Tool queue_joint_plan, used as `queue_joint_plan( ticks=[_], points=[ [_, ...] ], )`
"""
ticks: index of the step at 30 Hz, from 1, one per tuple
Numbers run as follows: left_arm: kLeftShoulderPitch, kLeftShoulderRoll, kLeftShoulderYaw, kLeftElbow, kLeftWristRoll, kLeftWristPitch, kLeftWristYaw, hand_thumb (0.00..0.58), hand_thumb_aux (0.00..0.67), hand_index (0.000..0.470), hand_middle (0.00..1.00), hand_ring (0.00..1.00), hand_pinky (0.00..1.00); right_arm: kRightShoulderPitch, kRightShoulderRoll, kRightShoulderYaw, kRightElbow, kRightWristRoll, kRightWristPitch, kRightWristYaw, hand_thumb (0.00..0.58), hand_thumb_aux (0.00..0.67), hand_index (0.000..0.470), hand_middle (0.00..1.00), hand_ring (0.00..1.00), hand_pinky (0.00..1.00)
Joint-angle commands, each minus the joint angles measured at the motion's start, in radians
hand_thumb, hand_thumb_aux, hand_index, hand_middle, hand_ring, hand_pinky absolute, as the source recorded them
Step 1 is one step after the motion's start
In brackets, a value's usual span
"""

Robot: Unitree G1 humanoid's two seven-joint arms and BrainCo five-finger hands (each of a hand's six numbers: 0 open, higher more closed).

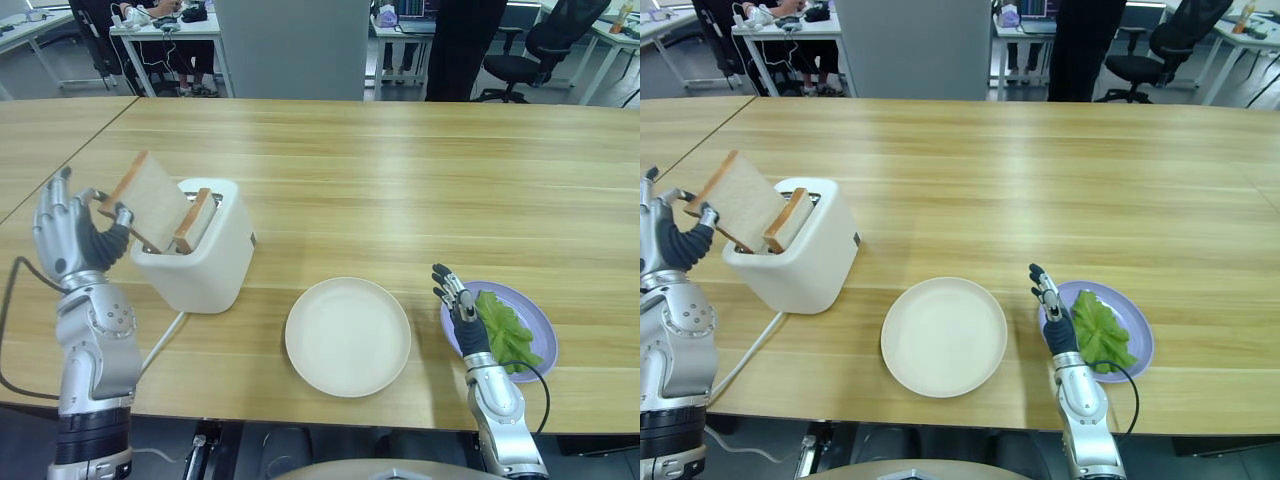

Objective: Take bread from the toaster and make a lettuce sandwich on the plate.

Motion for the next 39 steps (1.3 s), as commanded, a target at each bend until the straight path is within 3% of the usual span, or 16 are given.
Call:
queue_joint_plan(
  ticks=[1,14,18,26,31,39],
  points=[
    [-0.03,-0.058,0.065,-0.041,-0.122,-0.012,-0.003,0.58,0.67,0.46,1.0,1.0,1.0,-0.001,-0.002,0.002,0.017,-0.003,0.006,0.006,0.0,0.0,0.0,0.0,0.0,0.0],
    [-0.087,-0.207,0.237,-0.149,-0.388,-0.062,0.055,0.58,0.67,0.46,1.0,1.0,1.0,-0.008,0.001,0.009,0.026,-0.003,0.013,0.011,0.0,0.0,0.0,0.0,0.0,0.0],
    [-0.086,-0.231,0.22,-0.242,-0.486,0.007,-0.017,0.58,0.67,0.46,1.0,1.0,1.0,-0.012,0.0,0.011,0.026,-0.004,0.014,0.014,0.0,0.0,0.0,0.0,0.0,0.0],
    [-0.021,-0.311,-0.041,-0.469,-0.575,0.17,-0.164,0.58,0.67,0.46,1.0,1.0,1.0,-0.039,-0.009,0.002,0.002,-0.002,0.028,0.019,0.0,0.0,0.0,0.0,0.0,0.0],
    [0.004,-0.398,-0.191,-0.48,-0.617,0.213,-0.2,0.58,0.67,0.46,1.0,1.0,1.0,-0.06,-0.029,0.003,-0.028,-0.036,0.042,0.014,0.0,0.0,0.0,0.0,0.0,0.0],
    [0.145,-0.518,-0.463,-0.28,-0.576,0.101,-0.214,0.58,0.67,0.46,1.0,1.0,1.0,-0.165,-0.127,-0.05,-0.093,-0.057,0.135,0.027,0.0,0.0,0.0,0.0,0.0,0.0]
  ],
)
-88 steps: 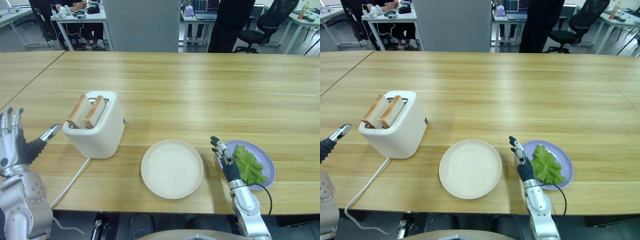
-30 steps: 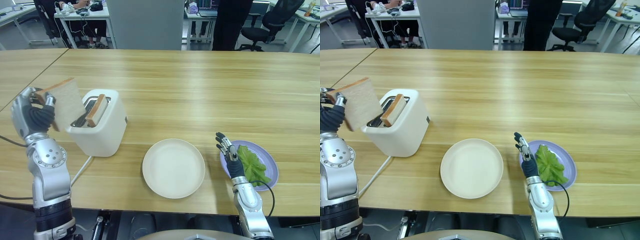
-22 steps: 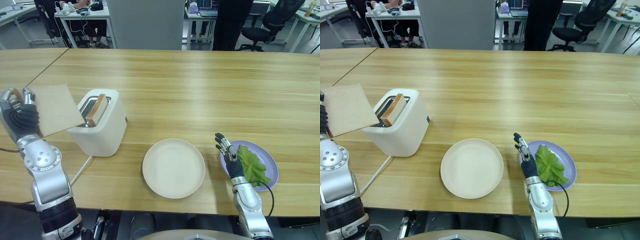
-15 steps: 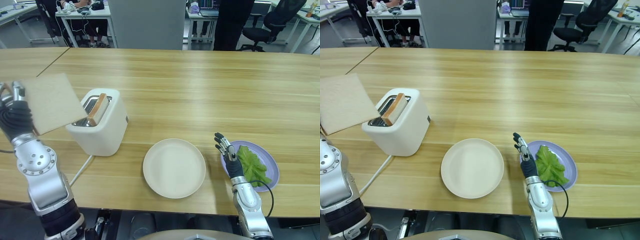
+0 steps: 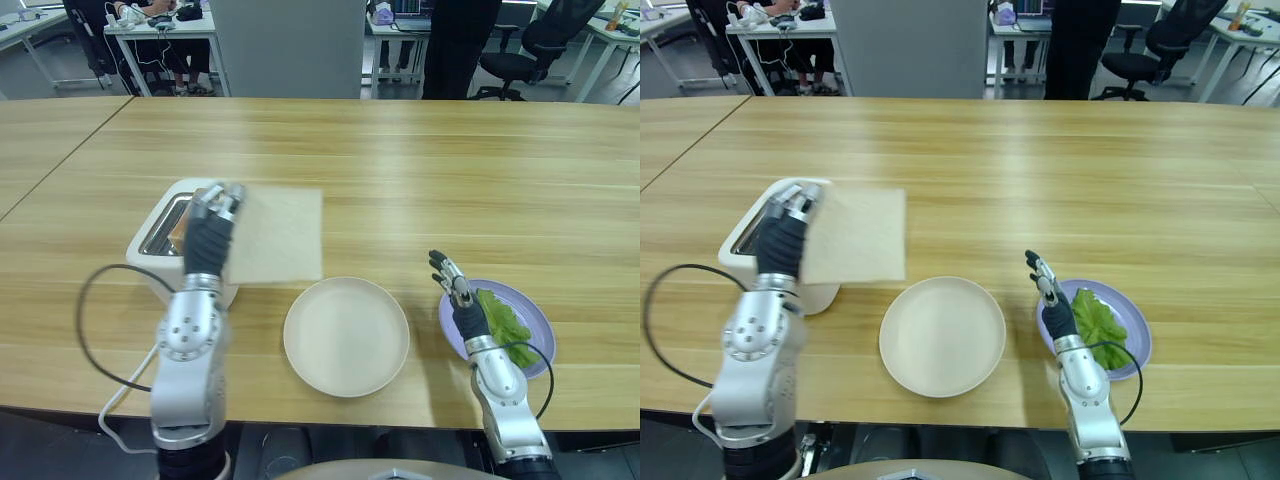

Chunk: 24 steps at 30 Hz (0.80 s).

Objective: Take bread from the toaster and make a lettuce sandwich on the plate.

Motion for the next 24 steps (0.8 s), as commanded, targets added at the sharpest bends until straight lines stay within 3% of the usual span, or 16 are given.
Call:
queue_joint_plan(
  ticks=[1,13,24],
  points=[
    [0.052,-0.034,-0.126,0.122,0.036,-0.073,-0.001,0.58,0.67,0.46,1.0,1.0,1.0,-0.047,-0.059,-0.035,-0.029,-0.02,0.053,0.016,0.0,0.0,0.0,0.0,0.0,0.0],
    [0.07,-0.097,-0.229,0.576,0.071,-0.343,0.034,0.58,0.67,0.46,1.0,1.0,1.0,-0.133,-0.244,-0.095,-0.018,-0.041,0.056,0.066,0.0,0.0,0.0,0.0,0.0,0.0],
    [0.031,-0.068,-0.246,0.787,0.217,-0.471,0.15,0.58,0.67,0.46,1.0,1.0,1.0,-0.162,-0.371,-0.111,0.126,-0.137,-0.09,0.047,0.0,0.0,0.0,0.0,0.0,0.0]
  ],
)
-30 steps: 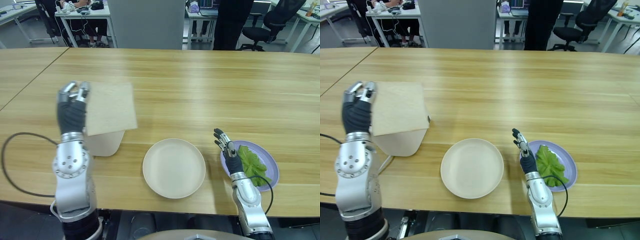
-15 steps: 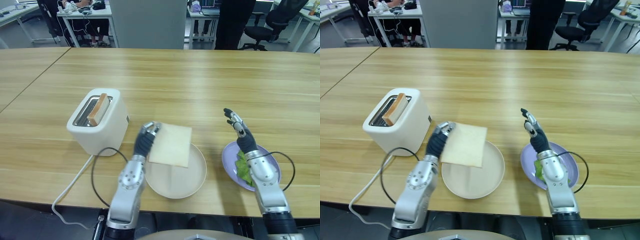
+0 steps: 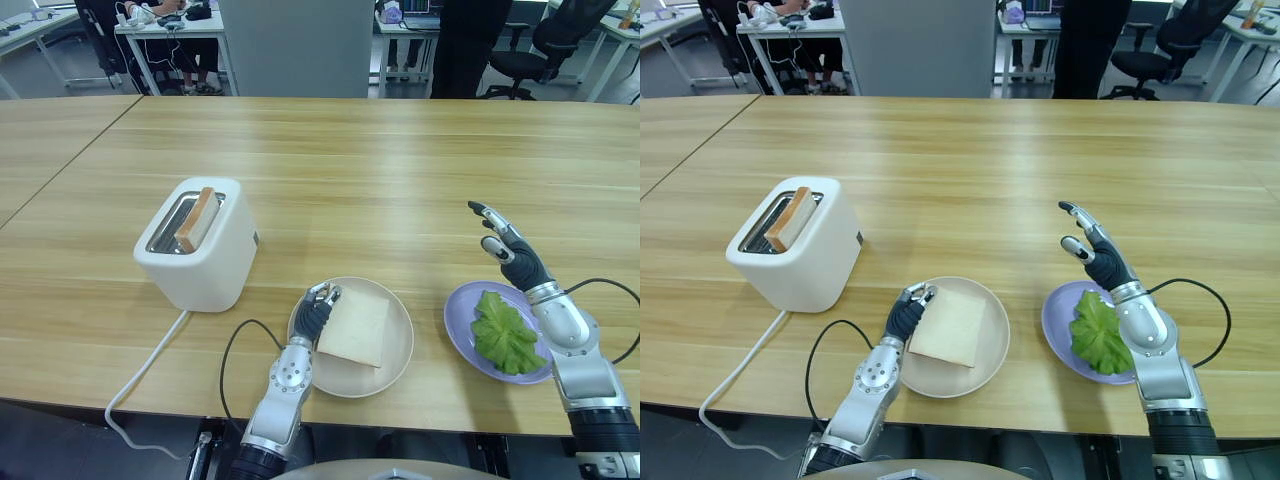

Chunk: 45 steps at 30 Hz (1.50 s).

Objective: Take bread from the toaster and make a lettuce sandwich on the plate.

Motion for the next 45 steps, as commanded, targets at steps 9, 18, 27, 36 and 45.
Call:
queue_joint_plan(
  ticks=[9,18,27,36,45],
  points=[
    [-0.004,0.031,-0.049,0.04,0.189,-0.016,0.088,0.0,0.0,0.0,0.96,0.96,0.96,-0.034,-0.001,0.024,0.127,-0.018,-0.072,0.005,0.0,0.0,0.0,0.0,0.0,0.0],
    [0.071,0.084,-0.023,-0.25,0.324,0.106,0.101,0.0,0.0,0.0,0.93,0.93,0.93,-0.048,0.012,0.048,0.184,-0.031,-0.1,-0.003,0.0,0.0,0.0,0.0,0.0,0.0],
    [0.078,0.108,0.032,-0.518,0.409,0.216,0.061,0.0,0.0,0.0,0.91,0.91,0.91,-0.08,-0.018,0.078,0.306,-0.09,-0.188,-0.03,0.0,0.0,0.0,0.0,0.0,0.0],
    [0.199,0.052,0.078,-0.583,0.355,0.123,0.131,0.0,0.0,0.0,0.44,0.44,0.44,-0.251,-0.316,0.327,0.71,-0.672,-0.432,-0.57,0.0,0.0,0.0,0.0,0.0,0.0],
    [0.295,0.01,0.102,-0.585,0.337,0.071,0.172,0.0,0.0,0.0,0.17,0.17,0.17,-0.452,-0.398,0.712,1.108,-1.053,-0.311,-1.163,0.0,0.0,0.0,0.0,0.0,0.0]
  ],
)
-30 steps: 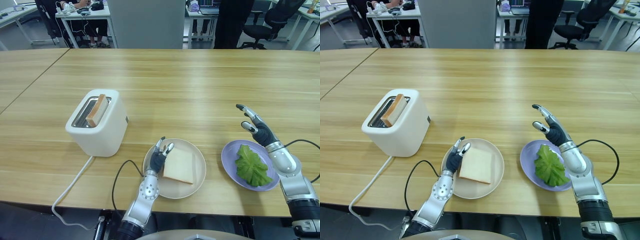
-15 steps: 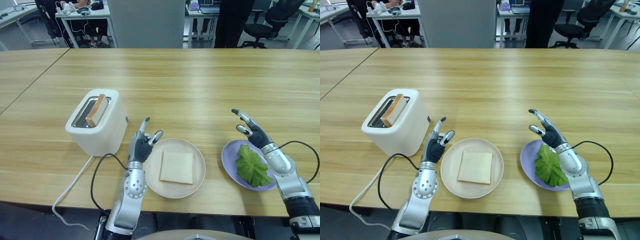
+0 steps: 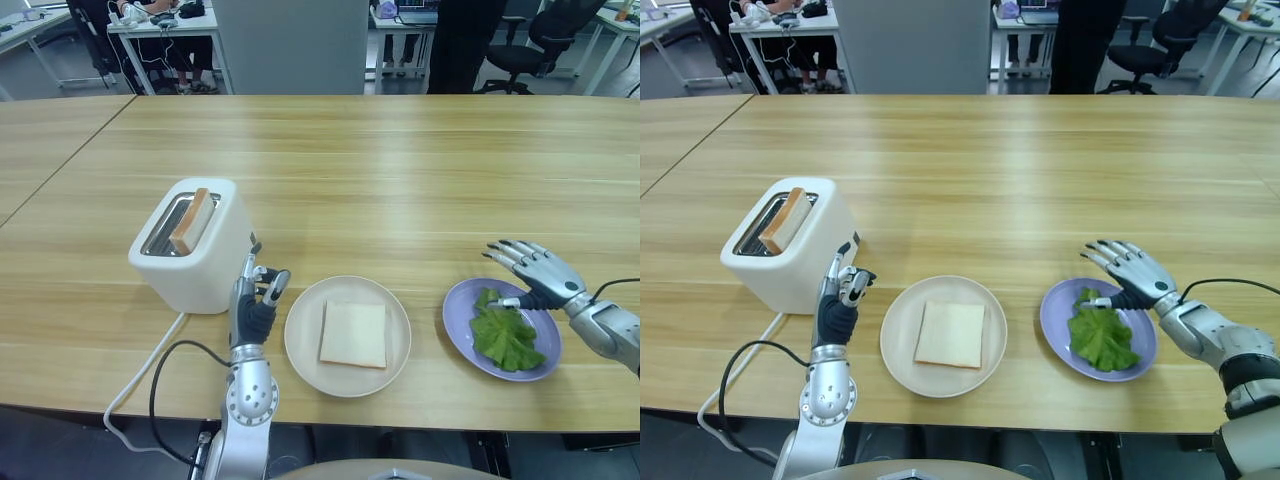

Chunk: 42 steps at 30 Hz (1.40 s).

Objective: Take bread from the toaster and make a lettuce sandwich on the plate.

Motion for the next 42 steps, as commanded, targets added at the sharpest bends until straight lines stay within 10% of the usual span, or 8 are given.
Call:
queue_joint_plan(
  ticks=[1,11,12,13,14,15,17,42],
  points=[
    [0.005,-0.007,0.014,0.002,-0.009,-0.006,0.008,0.0,0.0,0.0,0.17,0.17,0.17,-0.033,-0.024,0.1,0.089,-0.079,0.034,-0.158,0.0,0.0,0.0,0.0,0.0,0.0],
    [0.009,-0.027,0.016,0.031,-0.005,-0.009,0.023,0.0,0.0,0.0,0.15,0.15,0.15,-0.045,0.002,0.277,0.199,-0.135,0.106,-0.255,0.0,0.0,0.0,0.0,0.0,0.0],
    [0.011,-0.029,0.016,0.033,-0.007,-0.009,0.024,0.0,0.0,0.0,0.15,0.15,0.15,-0.045,0.003,0.283,0.204,-0.131,0.109,-0.252,0.079,0.047,0.032,0.0,0.0,0.0],
    [0.011,-0.029,0.016,0.036,-0.009,-0.01,0.024,0.0,0.0,0.0,0.15,0.15,0.15,-0.046,0.003,0.289,0.206,-0.128,0.11,-0.252,0.4,0.297,0.204,0.0,0.0,0.0],
    [0.011,-0.029,0.016,0.042,-0.009,-0.011,0.025,0.0,0.0,0.0,0.15,0.15,0.15,-0.046,0.004,0.295,0.21,-0.123,0.113,-0.248,0.4,0.297,0.204,0.0,0.0,0.0],
    [0.009,-0.028,0.015,0.047,-0.009,-0.013,0.026,0.0,0.0,0.0,0.15,0.15,0.15,-0.045,0.005,0.3,0.213,-0.12,0.116,-0.246,0.52,0.455,0.312,0.0,0.0,0.0],
    [0.005,-0.028,0.014,0.055,-0.01,-0.015,0.026,0.0,0.0,0.0,0.15,0.15,0.15,-0.039,0.007,0.305,0.22,-0.112,0.123,-0.239,0.58,0.67,0.46,0.0,0.0,0.0],
    [-0.019,-0.029,0.013,0.129,-0.017,-0.054,0.03,0.0,0.0,0.0,0.11,0.11,0.11,-0.093,-0.013,0.276,0.194,0.025,0.083,-0.247,0.58,0.67,0.46,0.0,0.0,0.0]
  ],
)
